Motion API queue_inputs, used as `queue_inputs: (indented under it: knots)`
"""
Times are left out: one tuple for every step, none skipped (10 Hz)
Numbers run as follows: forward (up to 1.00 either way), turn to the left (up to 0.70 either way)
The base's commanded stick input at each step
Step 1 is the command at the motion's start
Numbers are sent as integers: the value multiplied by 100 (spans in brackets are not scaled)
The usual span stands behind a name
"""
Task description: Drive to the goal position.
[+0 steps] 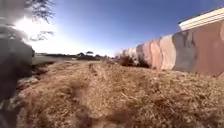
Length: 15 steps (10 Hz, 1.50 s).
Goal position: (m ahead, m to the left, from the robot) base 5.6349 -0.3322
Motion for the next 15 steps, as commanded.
queue_inputs:
  knots:
    - [50,0]
    - [50,0]
    - [50,0]
    - [50,0]
    - [50,0]
    - [50,0]
    - [50,0]
    - [50,0]
    - [50,0]
    - [50,0]
    - [50,0]
    - [50,0]
    - [50,0]
    - [50,0]
    - [50,0]
